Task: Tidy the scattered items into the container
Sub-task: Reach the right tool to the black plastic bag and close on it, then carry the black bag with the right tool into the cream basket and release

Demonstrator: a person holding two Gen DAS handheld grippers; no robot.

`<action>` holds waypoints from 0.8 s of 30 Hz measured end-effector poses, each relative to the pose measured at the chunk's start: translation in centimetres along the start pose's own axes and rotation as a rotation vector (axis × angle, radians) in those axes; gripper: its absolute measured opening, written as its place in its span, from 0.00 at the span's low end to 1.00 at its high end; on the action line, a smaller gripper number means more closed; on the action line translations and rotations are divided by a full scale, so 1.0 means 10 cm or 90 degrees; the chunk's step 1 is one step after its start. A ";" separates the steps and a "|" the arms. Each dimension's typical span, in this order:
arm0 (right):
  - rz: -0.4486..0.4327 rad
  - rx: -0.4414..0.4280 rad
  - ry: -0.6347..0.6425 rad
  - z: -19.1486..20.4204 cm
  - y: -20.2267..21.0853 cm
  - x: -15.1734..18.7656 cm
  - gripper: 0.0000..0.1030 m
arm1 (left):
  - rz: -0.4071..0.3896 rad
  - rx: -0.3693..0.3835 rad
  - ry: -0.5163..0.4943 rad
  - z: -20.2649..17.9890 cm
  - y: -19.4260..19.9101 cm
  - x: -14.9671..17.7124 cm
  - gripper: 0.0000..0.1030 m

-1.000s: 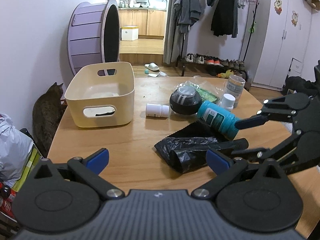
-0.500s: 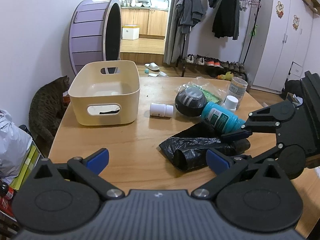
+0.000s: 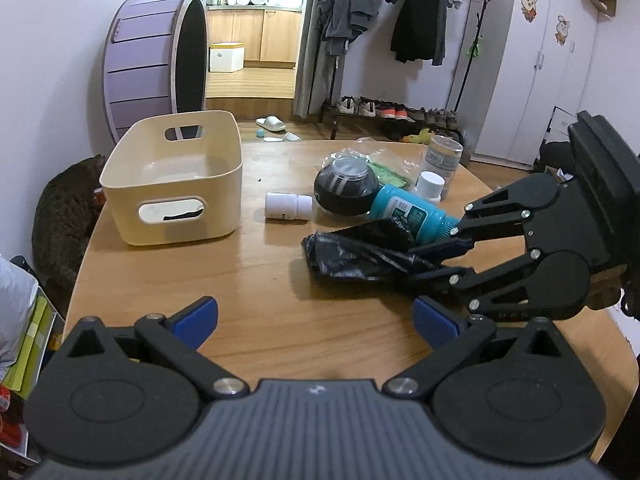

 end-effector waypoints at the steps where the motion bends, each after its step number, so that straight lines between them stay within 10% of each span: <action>1: -0.006 -0.001 -0.011 -0.02 0.02 -0.01 0.21 | 0.000 -0.001 0.002 0.01 0.00 0.00 1.00; 24: -0.130 -0.010 -0.155 -0.45 -0.06 -1.15 0.21 | -0.093 -0.110 0.089 0.57 0.36 -0.18 1.00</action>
Point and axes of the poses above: each gripper's, at about its wrist camera, not at the fingertips, and y roughly against the way its jaws point, z to its left, x to its underside, the point moved 1 cm from there along -y, roughly the way its jaws point, and after that the axes turned 2 degrees about z, right-handed, at the moved point
